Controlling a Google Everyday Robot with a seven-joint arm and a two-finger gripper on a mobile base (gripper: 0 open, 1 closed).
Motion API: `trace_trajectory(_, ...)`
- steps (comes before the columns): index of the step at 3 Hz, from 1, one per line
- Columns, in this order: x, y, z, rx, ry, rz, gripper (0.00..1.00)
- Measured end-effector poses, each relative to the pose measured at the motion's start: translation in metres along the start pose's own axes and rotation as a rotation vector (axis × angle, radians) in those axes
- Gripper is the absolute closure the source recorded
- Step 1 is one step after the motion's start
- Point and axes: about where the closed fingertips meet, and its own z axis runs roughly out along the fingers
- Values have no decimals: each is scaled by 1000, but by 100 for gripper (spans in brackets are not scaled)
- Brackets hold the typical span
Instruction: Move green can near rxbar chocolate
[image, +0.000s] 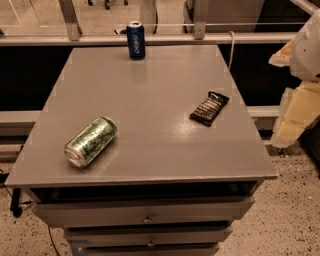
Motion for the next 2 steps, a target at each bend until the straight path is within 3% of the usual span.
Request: trace_trajectory(2, -1, -4, 2, -1, -30, 13, 0)
